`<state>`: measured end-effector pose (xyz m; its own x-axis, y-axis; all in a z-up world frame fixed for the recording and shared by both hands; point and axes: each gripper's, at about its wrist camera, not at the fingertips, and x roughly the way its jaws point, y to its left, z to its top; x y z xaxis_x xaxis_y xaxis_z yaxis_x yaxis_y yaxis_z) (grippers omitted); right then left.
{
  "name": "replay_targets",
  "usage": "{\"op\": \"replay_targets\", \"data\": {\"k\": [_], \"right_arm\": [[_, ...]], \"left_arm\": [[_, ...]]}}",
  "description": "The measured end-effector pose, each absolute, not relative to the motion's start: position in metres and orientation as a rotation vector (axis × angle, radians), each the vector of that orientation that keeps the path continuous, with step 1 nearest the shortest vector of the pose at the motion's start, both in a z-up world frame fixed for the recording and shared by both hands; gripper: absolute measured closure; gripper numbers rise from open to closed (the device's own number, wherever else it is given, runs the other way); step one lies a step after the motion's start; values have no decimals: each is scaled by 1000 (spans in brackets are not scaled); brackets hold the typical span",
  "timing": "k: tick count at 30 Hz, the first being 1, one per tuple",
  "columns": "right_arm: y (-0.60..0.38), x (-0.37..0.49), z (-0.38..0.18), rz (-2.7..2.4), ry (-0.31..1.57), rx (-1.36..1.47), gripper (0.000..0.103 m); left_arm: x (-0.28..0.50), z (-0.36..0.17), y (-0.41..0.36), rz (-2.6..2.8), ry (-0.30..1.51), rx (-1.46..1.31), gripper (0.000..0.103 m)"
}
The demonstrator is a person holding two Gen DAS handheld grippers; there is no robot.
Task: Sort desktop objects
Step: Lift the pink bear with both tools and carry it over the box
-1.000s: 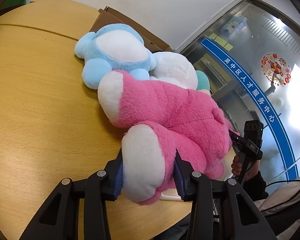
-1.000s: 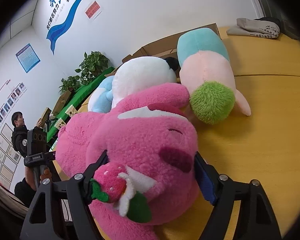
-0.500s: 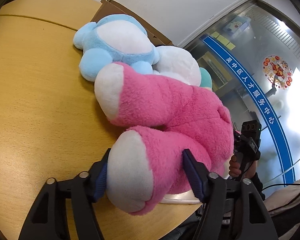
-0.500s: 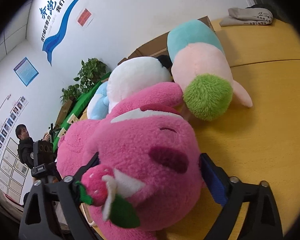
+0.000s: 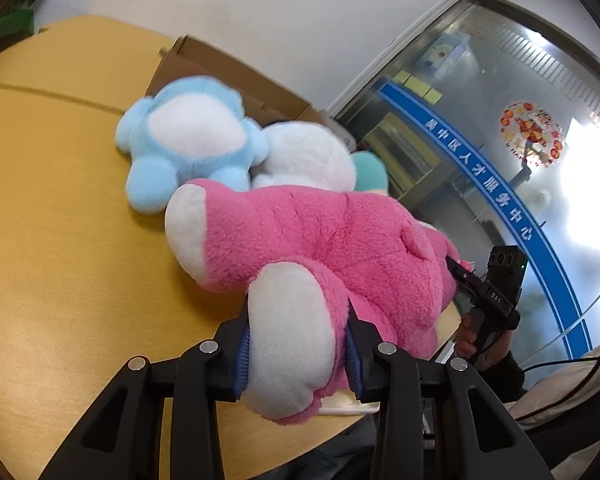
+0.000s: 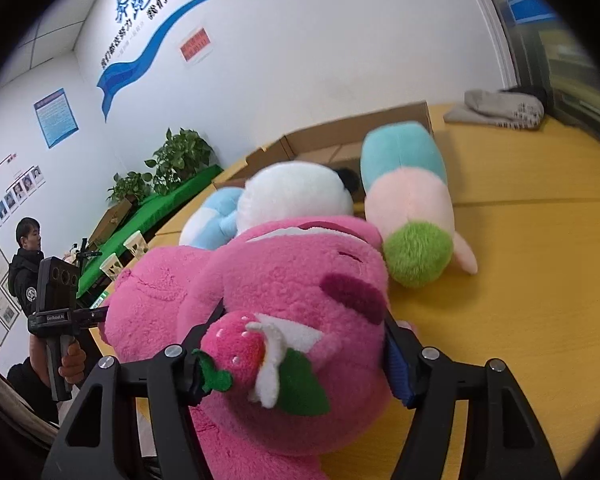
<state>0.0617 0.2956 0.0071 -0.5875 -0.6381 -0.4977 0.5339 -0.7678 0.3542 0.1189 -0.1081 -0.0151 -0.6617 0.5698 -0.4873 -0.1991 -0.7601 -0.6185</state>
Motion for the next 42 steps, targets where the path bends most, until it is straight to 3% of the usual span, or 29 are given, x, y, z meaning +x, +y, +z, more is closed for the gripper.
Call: {"op": "replay_targets", "data": {"k": [6,12,17,23,28,33,37,42], "right_arm": [[291,60,54,-2347,-178,627,37],[273,12,115,-2352,-128,434,37],[251,-68,166,-2345,-93,299,37],[225,-225,201,-2359,-113,246,37],[207,-358,169,-2381,-131,336,37],[195,-451,89,-2377,-96,645,37],[186,-491,32,-2339,-31,998,37],[177,-499,7,-2303,68,1166,39]], "left_arm": [[109,38,-116,2467,-674,-795,63],[48,102,-136,2522,-575,-624,63],[-45,162,-156,2570,-460,-527,63],[-199,208,-175,2613,-383,-503,63],[-331,173,-186,2618,-429,-677,63],[-422,84,-182,2581,-455,-1001,63],[-450,34,-169,2548,-386,-1193,63],[-455,14,-171,2549,-370,-1281,63]]}}
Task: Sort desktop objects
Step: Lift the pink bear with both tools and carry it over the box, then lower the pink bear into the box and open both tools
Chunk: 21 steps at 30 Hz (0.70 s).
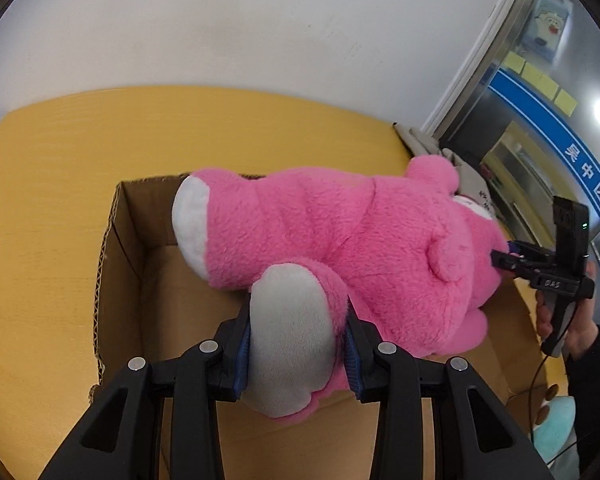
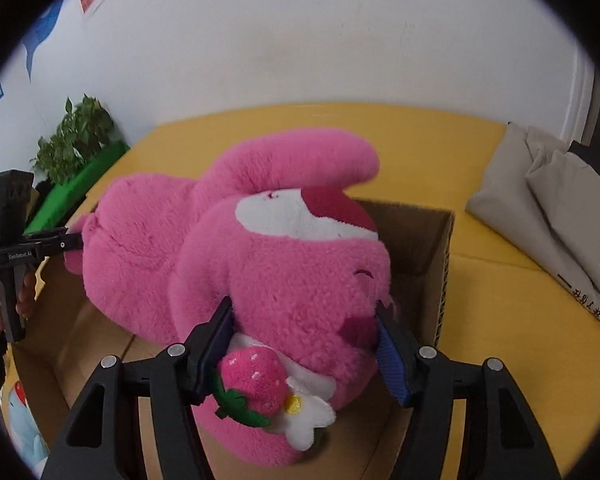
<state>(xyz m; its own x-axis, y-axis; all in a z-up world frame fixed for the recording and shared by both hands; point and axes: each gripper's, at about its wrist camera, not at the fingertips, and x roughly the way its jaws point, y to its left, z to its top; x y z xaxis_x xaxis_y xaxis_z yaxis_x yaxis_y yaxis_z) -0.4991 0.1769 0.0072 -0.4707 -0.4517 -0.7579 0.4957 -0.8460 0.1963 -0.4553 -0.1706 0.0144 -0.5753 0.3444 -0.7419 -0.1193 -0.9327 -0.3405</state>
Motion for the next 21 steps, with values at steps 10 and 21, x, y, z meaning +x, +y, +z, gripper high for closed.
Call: {"op": "replay_targets", "data": {"k": [10,21], "right_arm": [[162,-505,25,-2323,59,1133,41],[163,-495,36,-2355,96,1138,31]], "left_arm": [[-453,15,-173,2612,-328,-1296,62],[-415,30,-188,2703,-231,-1222,42]]}}
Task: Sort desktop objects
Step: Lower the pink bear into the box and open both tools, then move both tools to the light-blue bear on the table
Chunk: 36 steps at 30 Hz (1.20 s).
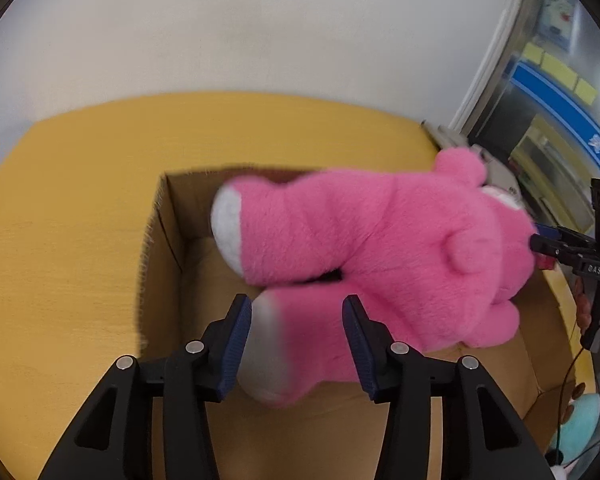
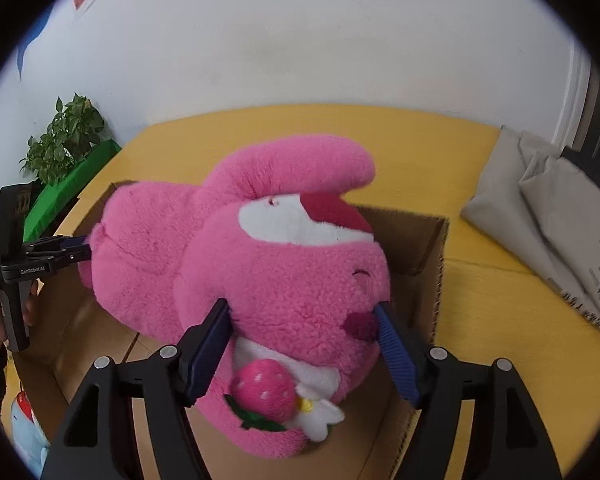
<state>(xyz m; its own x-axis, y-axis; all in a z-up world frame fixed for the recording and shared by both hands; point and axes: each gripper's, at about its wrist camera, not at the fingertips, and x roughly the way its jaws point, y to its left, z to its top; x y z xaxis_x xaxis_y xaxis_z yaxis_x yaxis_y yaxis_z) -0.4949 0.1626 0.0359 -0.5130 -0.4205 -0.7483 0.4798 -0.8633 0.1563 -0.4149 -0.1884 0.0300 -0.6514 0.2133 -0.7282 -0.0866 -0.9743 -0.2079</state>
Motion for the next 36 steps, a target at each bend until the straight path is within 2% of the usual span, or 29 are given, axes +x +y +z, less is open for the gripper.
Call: {"op": "replay_targets", "data": {"k": [2,3,6,9,14,16,20,27,32,36], "right_arm": [[164,-485,53,-2354,65,1054,31],[162,-482,59,-2342,60,1020,31],[140,-489,49,-2309,109,1074,31],[118,-498,18,-2332,252,1194,30],[125,-485,30,-2356,218,1149,29],[138,-461,51,-2328,184,1096,30],[174,-377,96,-2274,163,939,29],[249,-223,154,-2327,179,684,27],[279,-142,190,-2337,143,559,24],[270,-104,178,-2222,22,627,22]], "left_arm": [[-404,41,-190,2734,-208,-1159,27],[-401,42,-190,2727,-193,-1152,24],[-406,35,-174,2684,-118,-1188,24],[-435,15,-140,2636,-70,-1282,24],[-437,3,-123,2642,24,-1325,24],[-422,15,-130,2626,-35,-1281,24],[-346,54,-150,2647,-5,-1130,19],[-182,89,-162,2637,-159,-975,8],[-104,75,-151,2623,-213,-977,3],[-77,41,-132,2595,-280,-1035,3]]}}
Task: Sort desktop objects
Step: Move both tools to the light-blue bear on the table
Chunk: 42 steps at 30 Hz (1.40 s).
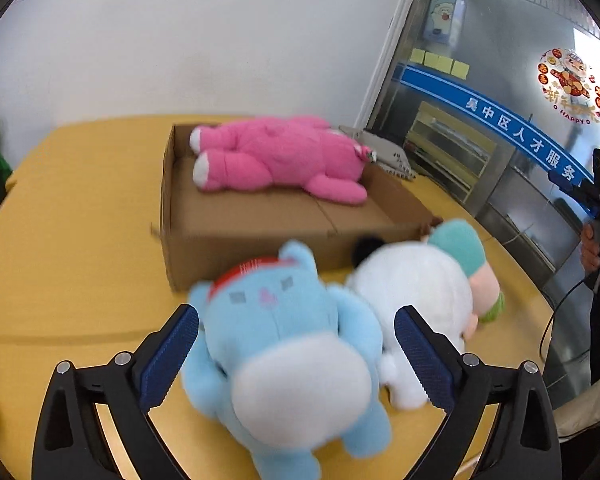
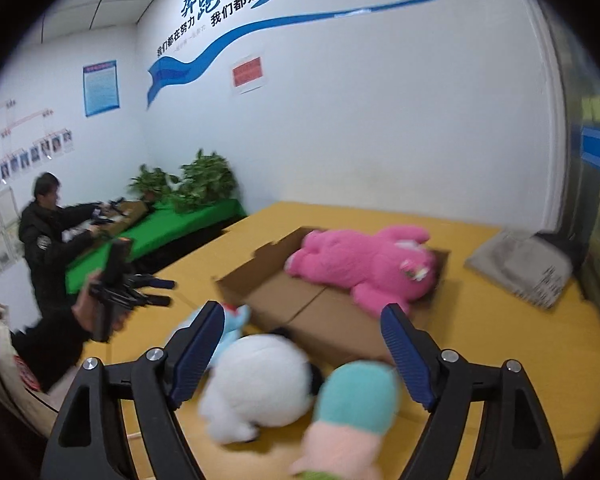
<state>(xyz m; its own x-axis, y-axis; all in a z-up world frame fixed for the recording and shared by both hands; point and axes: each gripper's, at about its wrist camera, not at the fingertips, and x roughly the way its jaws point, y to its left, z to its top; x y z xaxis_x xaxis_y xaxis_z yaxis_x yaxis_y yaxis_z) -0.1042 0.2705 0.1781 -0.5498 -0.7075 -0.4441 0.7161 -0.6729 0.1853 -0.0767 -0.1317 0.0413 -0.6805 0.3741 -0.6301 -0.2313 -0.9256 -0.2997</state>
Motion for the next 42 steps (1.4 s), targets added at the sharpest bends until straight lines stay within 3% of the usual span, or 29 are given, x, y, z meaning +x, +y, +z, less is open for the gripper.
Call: {"op": "replay_targets", "data": {"k": [6,11,16,20,25,27,29,31,32,40,42], "right_arm": [[180,-72,77,-2000,-95,859,22],[102,-48,18,-1880,-3,976,25],[108,6,41,-1840,166,822,25],[130,46,48,-1727,188,807,25],[124,75,16,-1579,129,934,27],[113,77,-7,-1558,134,1007,38],[102,77,-27,-1548,154,1069,57],[96,72,-46,-1580,213,1140,63],[96,70,-50,-1598,220,1147,76],[111,37,-47,-1726,305,1130,96],[113,33,-45,-1740,357,1115,97]], "left_arm": [[-60,-9,-121,2561,-376,-1137,3],[-49,-26,-111,2587,-340,-1198,3],[-23,-7,-120,2615,-378,-1113,3],[-9,3,-122,2624,-428,-1053,3],[6,4,-101,2581,-361,-1038,3],[9,3,-94,2563,-343,-1045,3],[10,2,-91,2559,-333,-1051,3],[9,1,-91,2565,-329,-1058,3],[9,1,-91,2566,-327,-1060,3],[4,-3,-94,2574,-334,-1059,3],[2,-3,-96,2574,-340,-1054,3]]}}
